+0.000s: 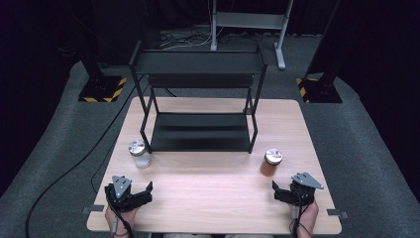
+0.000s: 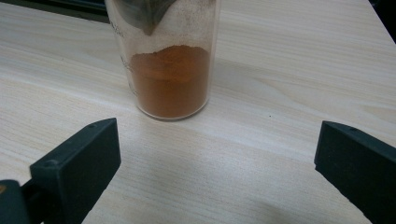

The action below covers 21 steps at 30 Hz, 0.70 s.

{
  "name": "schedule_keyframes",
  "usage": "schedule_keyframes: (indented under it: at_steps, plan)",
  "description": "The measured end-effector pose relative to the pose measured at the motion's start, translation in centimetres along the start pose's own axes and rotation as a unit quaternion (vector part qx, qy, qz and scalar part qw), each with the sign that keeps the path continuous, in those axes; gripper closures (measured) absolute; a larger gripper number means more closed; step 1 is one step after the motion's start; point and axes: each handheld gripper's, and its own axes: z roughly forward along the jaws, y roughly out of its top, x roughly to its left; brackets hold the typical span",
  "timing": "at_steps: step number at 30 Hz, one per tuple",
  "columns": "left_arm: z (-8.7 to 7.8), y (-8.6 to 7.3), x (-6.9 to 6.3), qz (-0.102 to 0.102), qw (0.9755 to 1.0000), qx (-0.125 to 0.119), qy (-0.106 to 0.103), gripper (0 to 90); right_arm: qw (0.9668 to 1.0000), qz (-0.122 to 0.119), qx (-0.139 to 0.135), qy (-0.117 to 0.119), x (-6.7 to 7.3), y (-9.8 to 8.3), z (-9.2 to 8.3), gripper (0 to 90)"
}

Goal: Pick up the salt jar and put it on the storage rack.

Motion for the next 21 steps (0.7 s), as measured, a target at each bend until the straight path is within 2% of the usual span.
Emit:
schedule_keyframes:
  at_steps: [14,21]
  plan:
    - [0.6,1.6,0.3,0.021,0.9997,0.009,0.008,0.0,0.9999,-0.008,0.009,-0.001,0.2,0.3,0.2,0.0]
    - [1.5,3.1,0.2,0.038,0.9991,0.012,0.011,0.0,0.9999,-0.005,0.013,0.002,0.1,0.5,0.2,0.0]
